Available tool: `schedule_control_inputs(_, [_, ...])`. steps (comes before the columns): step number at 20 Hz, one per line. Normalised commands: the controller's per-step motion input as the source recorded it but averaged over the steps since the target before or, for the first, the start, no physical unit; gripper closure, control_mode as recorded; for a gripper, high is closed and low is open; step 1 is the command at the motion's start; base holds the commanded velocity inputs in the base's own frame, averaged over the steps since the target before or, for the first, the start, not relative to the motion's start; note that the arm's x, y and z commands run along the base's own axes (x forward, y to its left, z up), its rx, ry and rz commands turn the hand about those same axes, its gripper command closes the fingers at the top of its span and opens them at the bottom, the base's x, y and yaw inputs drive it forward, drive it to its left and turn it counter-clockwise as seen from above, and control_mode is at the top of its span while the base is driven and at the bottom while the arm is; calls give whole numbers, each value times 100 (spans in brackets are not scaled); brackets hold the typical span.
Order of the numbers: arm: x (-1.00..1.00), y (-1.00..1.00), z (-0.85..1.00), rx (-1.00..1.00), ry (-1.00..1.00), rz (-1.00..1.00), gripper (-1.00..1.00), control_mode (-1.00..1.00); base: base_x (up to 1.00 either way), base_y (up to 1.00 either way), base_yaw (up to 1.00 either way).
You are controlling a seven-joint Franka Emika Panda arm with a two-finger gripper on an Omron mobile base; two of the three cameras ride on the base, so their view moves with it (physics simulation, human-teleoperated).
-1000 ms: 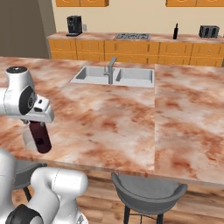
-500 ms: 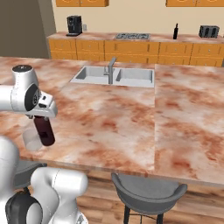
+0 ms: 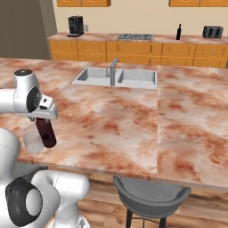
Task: There is a wine glass and glass cup on the dining counter. Place the wine bottle next to the wine glass and the juice bottle next to the glass cup.
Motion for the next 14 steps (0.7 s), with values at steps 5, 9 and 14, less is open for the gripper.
schedule_control_inputs(5, [4,15,-39,0,0,0,100,-100,0,0,0])
schedule_control_inputs(9, [10,0,-37,-2,-5,0,100,-100,0,0,0])
schedule_control_inputs(14, [9,0,-35,-2,-6,0,100,-100,0,0,0])
